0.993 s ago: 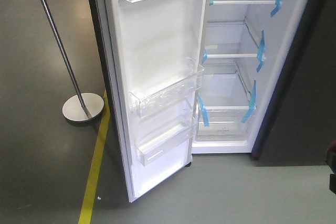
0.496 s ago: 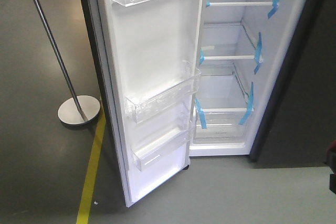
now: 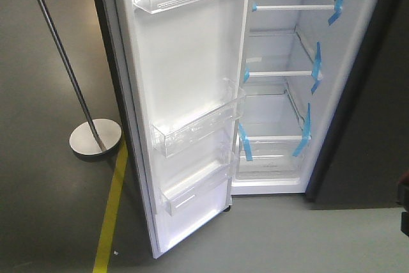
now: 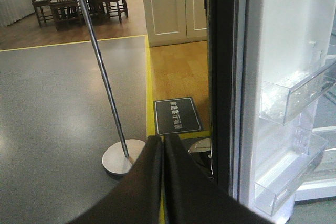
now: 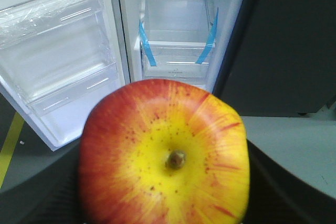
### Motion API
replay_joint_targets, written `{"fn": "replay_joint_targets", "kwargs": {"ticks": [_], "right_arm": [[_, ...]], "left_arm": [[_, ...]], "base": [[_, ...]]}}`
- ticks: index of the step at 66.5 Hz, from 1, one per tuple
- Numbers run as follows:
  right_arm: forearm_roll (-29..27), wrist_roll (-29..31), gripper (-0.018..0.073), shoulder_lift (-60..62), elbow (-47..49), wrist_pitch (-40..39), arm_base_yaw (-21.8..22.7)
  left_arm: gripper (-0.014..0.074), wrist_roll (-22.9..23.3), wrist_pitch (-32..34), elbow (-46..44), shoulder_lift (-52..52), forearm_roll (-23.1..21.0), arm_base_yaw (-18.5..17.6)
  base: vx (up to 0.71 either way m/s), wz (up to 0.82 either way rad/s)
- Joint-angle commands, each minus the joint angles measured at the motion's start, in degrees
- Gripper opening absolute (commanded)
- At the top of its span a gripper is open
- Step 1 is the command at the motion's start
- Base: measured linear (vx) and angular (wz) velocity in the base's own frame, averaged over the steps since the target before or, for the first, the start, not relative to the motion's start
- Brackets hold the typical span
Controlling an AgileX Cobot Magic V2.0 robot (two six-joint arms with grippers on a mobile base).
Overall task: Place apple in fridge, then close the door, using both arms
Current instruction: 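Drive closer to the refrigerator door bins holding the apple in the right gripper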
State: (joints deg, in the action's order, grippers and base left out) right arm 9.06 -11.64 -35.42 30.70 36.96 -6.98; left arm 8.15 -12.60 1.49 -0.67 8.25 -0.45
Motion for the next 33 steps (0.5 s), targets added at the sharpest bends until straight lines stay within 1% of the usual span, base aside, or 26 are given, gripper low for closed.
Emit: {"fn": "replay_joint_targets", "kwargs": {"ticks": [1,33], "right_arm": [[0.9,0.7,0.0153,-0.3,1.7,-4.1,-0.1],[0.9,0.7,0.0153,-0.3,1.7,-4.2,-0.1]], "left_arm": [[-0.0006,0.2,4.1,1.1,-0.8,-0.3,-0.3],[-0.0006,0.2,4.1,1.1,-0.8,-0.3,-0.3]], "base": [[0.04,0.02],[0.05,0.01]]}}
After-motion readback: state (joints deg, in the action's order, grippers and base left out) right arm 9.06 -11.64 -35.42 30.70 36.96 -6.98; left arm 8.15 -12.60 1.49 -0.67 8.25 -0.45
